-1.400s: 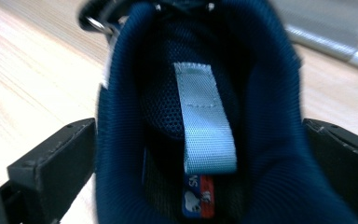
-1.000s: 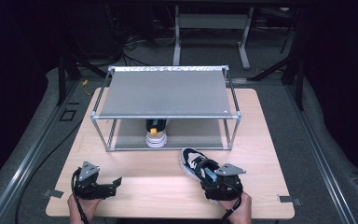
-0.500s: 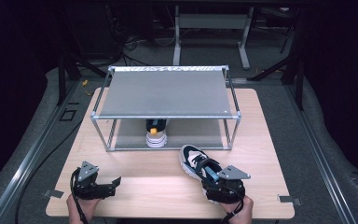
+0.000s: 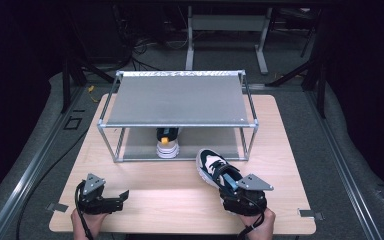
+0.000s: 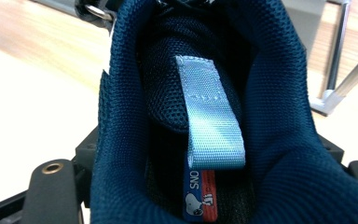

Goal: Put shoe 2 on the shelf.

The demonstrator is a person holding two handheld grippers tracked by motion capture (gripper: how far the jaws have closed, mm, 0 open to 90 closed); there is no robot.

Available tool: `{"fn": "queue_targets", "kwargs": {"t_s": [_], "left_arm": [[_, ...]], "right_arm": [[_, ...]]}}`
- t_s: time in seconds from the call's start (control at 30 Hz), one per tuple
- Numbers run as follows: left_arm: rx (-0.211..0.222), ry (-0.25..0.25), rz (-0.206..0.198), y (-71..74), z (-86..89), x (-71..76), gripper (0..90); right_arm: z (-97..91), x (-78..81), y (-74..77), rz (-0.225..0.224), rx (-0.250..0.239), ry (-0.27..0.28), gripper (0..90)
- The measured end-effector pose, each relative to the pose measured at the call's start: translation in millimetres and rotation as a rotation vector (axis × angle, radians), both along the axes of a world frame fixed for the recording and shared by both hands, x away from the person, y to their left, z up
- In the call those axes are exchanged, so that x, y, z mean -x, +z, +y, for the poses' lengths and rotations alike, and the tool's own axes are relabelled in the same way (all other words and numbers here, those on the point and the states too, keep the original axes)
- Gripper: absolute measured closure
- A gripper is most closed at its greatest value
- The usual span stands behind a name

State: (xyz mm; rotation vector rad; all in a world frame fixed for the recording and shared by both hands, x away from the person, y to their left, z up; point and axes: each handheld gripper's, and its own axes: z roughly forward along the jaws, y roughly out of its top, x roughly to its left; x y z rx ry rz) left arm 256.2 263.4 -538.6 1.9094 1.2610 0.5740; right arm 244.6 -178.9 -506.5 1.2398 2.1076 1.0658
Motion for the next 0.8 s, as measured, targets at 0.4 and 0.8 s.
{"fn": "queue_targets", "kwargs": {"t_s": [0.4,0.8], "left_arm": [[0.000,-0.001,0.006,-1.8,-0.4,-0.8,0.1],[-0.015,-0.007,0.007,-1.5,-1.3,0.5,0.2]], "right_arm": [[2.2,-13.3,15.8,-0.017,0.000,-0.007,24.0],[5.2,-30.4,21.3,-0.010,-0.015,-0.021,24.0]]}}
